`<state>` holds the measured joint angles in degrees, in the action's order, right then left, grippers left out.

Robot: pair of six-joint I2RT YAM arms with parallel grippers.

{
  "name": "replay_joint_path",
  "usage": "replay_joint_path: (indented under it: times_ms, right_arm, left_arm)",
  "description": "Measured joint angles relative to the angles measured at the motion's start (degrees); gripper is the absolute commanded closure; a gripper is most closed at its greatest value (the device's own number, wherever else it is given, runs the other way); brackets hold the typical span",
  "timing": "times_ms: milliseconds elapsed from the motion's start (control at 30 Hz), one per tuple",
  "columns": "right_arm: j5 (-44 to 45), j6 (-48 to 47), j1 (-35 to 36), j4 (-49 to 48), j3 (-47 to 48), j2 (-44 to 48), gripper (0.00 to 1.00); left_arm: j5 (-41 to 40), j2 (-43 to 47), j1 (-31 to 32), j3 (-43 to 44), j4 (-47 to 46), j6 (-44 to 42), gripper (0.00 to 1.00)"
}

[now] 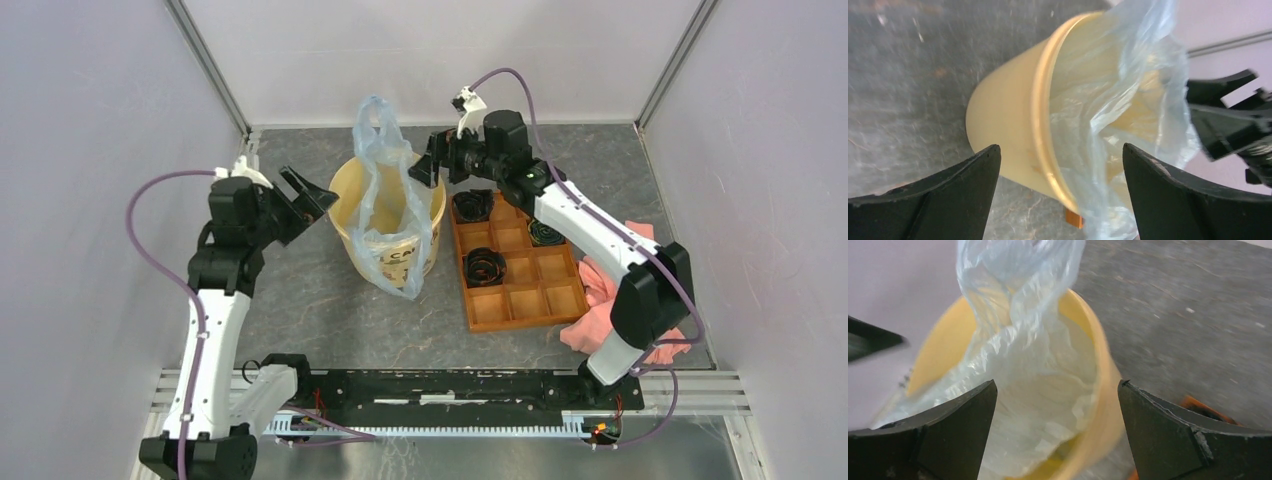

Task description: Put the trash bags into the trash bin

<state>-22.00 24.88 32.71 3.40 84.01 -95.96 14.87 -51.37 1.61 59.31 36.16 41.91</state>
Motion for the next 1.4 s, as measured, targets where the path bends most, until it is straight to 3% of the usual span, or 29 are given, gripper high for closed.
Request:
replay_joint_path:
  times_ms: [133, 267, 333, 533, 633, 833, 900, 1067, 1133, 1400]
  right_arm:
    - [5.22, -6.67, -0.76, 9.49, 0.04, 4.13, 0.02]
    - [12.28, -11.39, 0.48, 16.2, 0.04, 10.08, 0.02]
    - [14.73, -12.66, 2.82, 17.84, 0.24, 12.85, 0.02]
    - [16.83, -12.5, 12.39, 18.14, 0.28, 17.27, 0.06]
    - [18.8, -10.91, 16.11, 17.27, -1.68, 17.59, 0.15]
    - [26.75, -10.08, 20.26, 18.97, -2.54, 16.57, 0.35]
    - [28.72, -10.14, 20.26, 18.99, -2.67, 16.61, 0.36]
    - [30.12, -10.12, 20.15, 18.43, -5.2, 16.55, 0.35]
    - [30.1, -10.12, 20.15, 18.58, -5.79, 16.2, 0.42]
    - [32.24, -10.21, 20.17, 16.76, -8.0, 16.22, 0.89]
  left_arm:
    - [-1.18, 1.33, -0.02, 7.82, 2.29, -3.85, 0.14]
    - [0.37, 1.99, 1.31, 9.77, 2.69, -6.82, 0.05]
    - [0.09, 0.15, 3.87, 10.6, 3.45, -8.35, 0.03]
    - [-8.39, -12.11, 19.78, 15.21, 5.4, -12.09, 0.04]
    - [-13.66, -16.76, 23.37, 16.28, 6.29, -13.0, 0.07]
    - [-20.81, -16.65, 24.3, 16.15, 8.11, -13.09, 0.22]
    - [-21.64, -15.82, 24.3, 15.74, 8.11, -13.07, 0.25]
    - [-22.01, -15.08, 24.3, 14.29, 8.28, -13.07, 0.11]
    - [-21.77, -15.1, 24.3, 13.57, 8.44, -13.09, 0.11]
    - [-20.31, -15.69, 24.41, 12.92, 8.94, -13.2, 0.57]
